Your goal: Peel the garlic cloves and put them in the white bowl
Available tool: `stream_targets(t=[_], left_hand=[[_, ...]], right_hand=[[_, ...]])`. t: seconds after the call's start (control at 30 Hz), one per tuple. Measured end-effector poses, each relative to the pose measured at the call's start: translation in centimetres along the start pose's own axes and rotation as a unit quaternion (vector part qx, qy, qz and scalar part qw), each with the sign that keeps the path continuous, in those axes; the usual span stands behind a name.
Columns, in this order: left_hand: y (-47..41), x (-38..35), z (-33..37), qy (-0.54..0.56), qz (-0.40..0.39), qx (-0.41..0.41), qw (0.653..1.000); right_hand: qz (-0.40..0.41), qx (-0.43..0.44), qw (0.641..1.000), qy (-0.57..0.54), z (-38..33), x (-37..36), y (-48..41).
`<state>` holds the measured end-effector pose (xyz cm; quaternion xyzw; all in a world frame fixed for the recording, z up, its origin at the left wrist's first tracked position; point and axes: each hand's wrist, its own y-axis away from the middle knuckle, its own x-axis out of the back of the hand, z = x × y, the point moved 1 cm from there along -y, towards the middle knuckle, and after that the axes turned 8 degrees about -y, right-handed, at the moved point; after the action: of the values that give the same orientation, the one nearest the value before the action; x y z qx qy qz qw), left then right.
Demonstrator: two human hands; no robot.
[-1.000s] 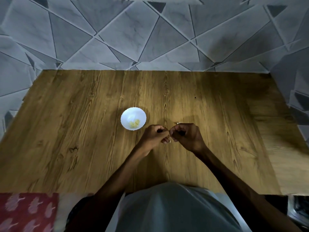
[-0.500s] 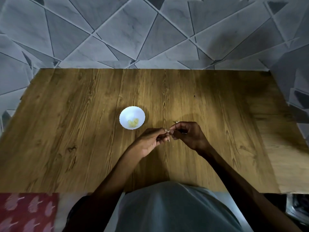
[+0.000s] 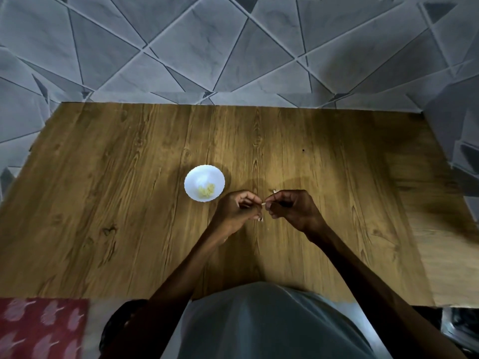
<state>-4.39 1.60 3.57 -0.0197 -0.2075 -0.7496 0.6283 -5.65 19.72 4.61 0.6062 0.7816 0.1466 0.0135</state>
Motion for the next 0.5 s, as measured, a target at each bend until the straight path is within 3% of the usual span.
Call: stream_targets(t=[0.2, 0.5], left_hand=[[-0.08, -0.42, 0.26, -0.073, 0.007, -0.048, 0.996], [0.31, -0.31, 0.88, -0.18, 0.045, -0.091, 0.978]], right_hand=[[0.003, -0.055, 0.998, -0.033, -0.11, 0.17, -0.01], [0.014, -0.062, 0.998, -0.01, -0.3, -0.15, 0.05]])
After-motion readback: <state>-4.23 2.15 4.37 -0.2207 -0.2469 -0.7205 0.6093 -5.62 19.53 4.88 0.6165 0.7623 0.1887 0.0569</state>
